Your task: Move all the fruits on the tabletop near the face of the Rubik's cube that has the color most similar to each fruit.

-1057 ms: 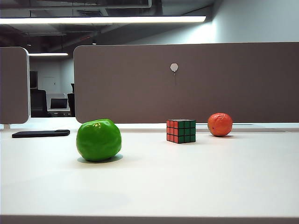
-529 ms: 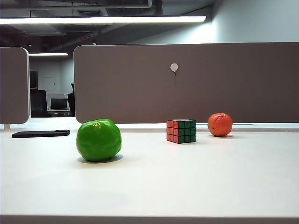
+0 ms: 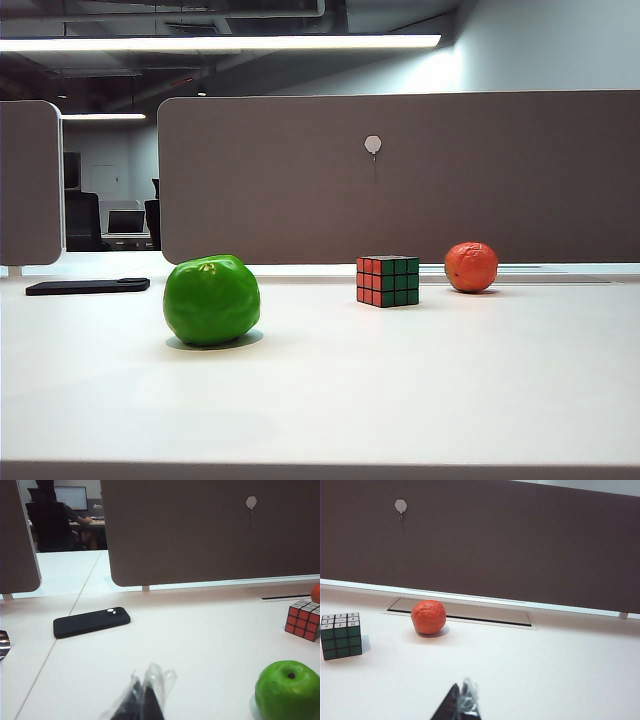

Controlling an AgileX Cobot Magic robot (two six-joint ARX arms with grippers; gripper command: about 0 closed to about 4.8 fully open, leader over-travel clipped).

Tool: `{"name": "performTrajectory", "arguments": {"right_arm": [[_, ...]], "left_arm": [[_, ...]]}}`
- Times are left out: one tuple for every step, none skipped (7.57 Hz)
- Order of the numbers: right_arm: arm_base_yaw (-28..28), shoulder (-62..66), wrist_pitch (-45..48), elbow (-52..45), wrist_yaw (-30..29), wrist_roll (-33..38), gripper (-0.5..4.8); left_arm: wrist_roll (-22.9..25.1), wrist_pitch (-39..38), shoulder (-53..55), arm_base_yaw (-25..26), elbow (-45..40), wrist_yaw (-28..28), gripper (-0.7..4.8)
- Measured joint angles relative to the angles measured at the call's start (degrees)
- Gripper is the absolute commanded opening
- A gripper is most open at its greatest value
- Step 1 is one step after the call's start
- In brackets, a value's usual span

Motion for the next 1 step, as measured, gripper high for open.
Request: {"name": "performTrajectory", "arguments": {"right_arm": [[0.0, 0.0, 0.0, 0.0, 0.0, 0.0, -0.01]], "left_arm": [[0.0, 0.0, 0.0, 0.0, 0.0, 0.0, -0.05]]}}
